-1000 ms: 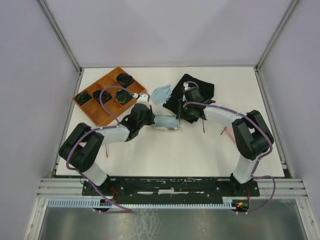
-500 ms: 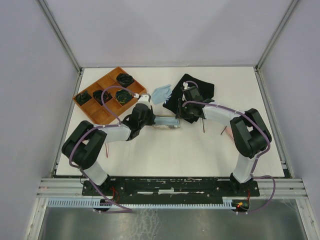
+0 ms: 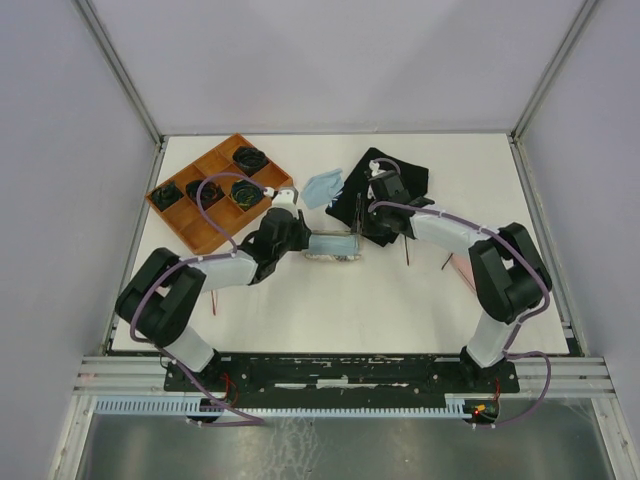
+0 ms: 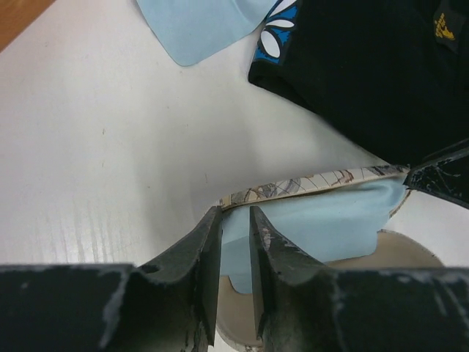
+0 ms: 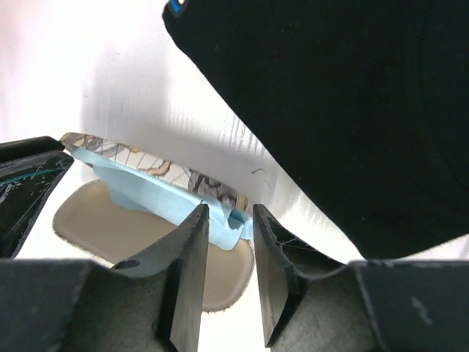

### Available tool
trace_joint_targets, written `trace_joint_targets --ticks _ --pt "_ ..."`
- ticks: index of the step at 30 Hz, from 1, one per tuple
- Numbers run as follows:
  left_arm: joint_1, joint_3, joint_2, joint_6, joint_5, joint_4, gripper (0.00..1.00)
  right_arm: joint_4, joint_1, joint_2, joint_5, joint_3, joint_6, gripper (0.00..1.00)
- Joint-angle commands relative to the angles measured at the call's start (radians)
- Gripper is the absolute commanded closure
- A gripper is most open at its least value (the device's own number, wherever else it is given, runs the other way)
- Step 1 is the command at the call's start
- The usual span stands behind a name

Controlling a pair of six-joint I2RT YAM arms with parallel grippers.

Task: Organize the sunglasses
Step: Place the glasses cleaning cloth in the sunglasses case.

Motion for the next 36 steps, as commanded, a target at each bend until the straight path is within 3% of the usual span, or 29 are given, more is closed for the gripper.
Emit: trace_joint_targets --ticks 1,11,27,36 --pt "0.005 -0.023 -0.071 0.026 -0.023 0.06 0.7 0.003 -0.003 -0.102 0.042 -0.016 -0.031 0.59" --pt "0.006 -0.044 -0.141 0.023 -0.009 0.035 0.67 -0.024 -0.003 -0.181 0.049 -0.063 -0.1 0.54" --pt "0.006 -0.06 -0.317 -0.039 -0.083 -0.175 0.62 -0.168 -0.002 -0.028 0.108 0.076 -0.214 0.59" --pt "0.006 -0.08 -0.365 -0.069 -0.142 -0.235 0.61 -0.189 0.008 -0.018 0.039 0.079 -0.22 0.59"
